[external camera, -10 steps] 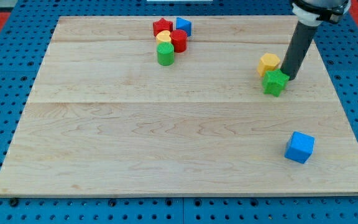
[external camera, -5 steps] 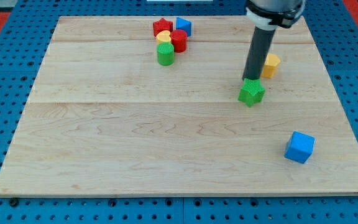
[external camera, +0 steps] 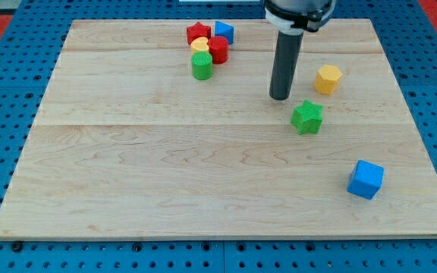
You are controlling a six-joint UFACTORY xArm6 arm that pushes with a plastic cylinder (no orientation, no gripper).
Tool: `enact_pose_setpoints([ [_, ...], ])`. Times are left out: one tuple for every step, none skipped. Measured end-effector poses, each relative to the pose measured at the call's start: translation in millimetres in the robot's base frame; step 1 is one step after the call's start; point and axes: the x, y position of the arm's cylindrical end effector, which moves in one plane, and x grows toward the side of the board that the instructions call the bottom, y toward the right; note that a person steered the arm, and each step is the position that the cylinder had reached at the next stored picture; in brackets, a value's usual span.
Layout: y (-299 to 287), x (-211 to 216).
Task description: Push green star into the blue cube
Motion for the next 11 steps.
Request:
enact_pose_setpoints([
  [9.4, 0.0],
  [10.2, 16.5],
  [22.9, 52.4],
  [29.4, 64.4],
  [29.8, 64.4],
  [61.1, 74.5],
  [77.0, 75.3],
  [79.1, 75.3],
  [87.3, 83.2],
  [88.3, 97.1],
  [88.3, 107.8],
])
